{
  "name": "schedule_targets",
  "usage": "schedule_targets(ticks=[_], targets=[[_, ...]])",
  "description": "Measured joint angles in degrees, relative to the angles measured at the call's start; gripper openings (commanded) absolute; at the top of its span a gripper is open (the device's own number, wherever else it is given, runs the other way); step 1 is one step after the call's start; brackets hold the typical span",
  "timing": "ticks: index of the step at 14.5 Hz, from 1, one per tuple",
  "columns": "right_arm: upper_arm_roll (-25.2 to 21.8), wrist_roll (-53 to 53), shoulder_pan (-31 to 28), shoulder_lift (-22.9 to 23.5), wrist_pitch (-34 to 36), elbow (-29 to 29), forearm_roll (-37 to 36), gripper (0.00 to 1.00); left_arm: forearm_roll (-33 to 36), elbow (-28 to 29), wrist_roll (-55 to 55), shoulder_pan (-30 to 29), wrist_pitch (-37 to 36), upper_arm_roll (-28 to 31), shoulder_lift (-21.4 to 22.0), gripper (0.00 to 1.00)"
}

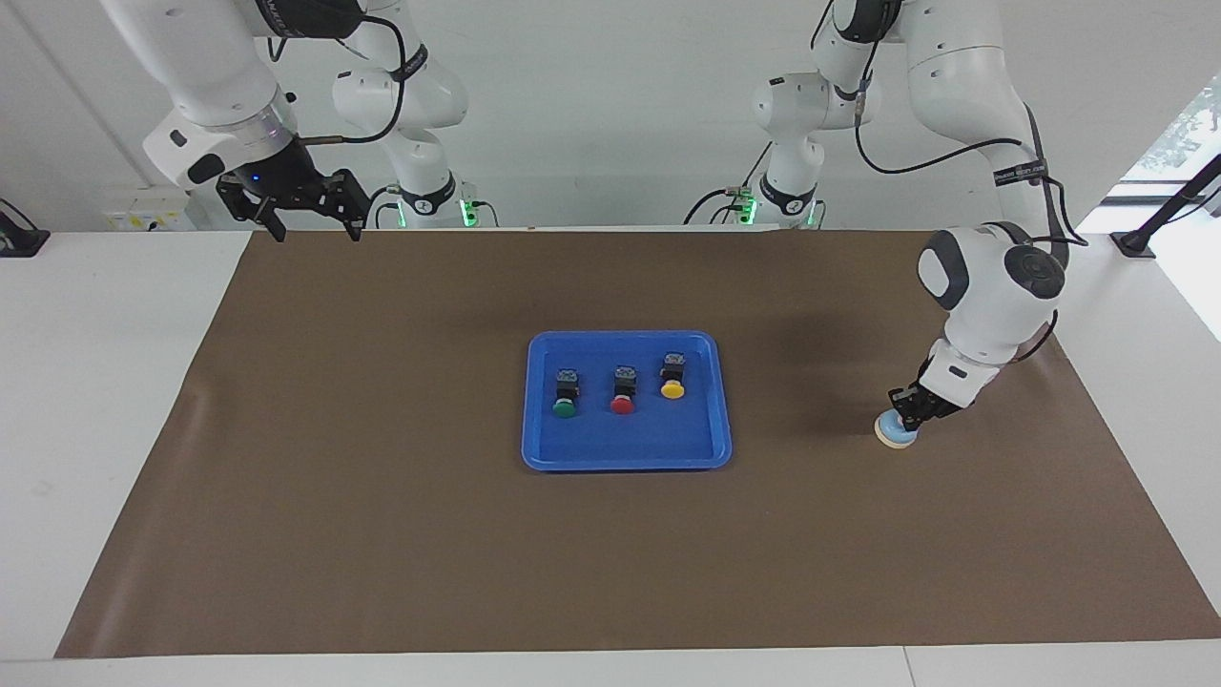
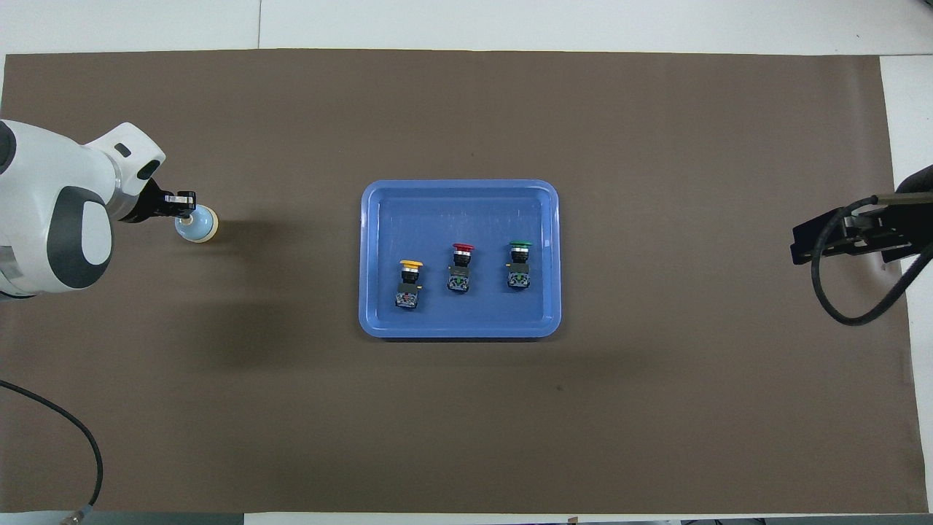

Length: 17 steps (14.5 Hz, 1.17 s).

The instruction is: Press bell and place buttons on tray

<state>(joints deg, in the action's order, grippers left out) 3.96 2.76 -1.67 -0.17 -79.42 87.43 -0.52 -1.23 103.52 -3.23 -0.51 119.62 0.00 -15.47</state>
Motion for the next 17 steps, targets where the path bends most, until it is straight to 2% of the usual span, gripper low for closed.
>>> schedule_targets(ticks=[2,5,9,17], targets=[[0.0,0.0,0.0,0.0,0.0,0.0,0.0,1.0,0.0,-2.2,0.0,0.0,-6.0,0.0,3.6,1.0],[0.0,0.0,0.0,0.0,0.0,0.0,0.0,1.0,0.0,-2.6,0.0,0.0,-14.6,0.0,10.8,1.0],[0.0,0.0,0.0,0.0,0.0,0.0,0.0,1.0,0.0,-2.6,0.1,0.1,-22.0,-0.3,19.0,1.0],[0.0,0.0,0.0,0.0,0.0,0.0,0.0,1.0,0.0,-3.5,0.0,0.2,-25.0,-1.0,19.3,1.0]])
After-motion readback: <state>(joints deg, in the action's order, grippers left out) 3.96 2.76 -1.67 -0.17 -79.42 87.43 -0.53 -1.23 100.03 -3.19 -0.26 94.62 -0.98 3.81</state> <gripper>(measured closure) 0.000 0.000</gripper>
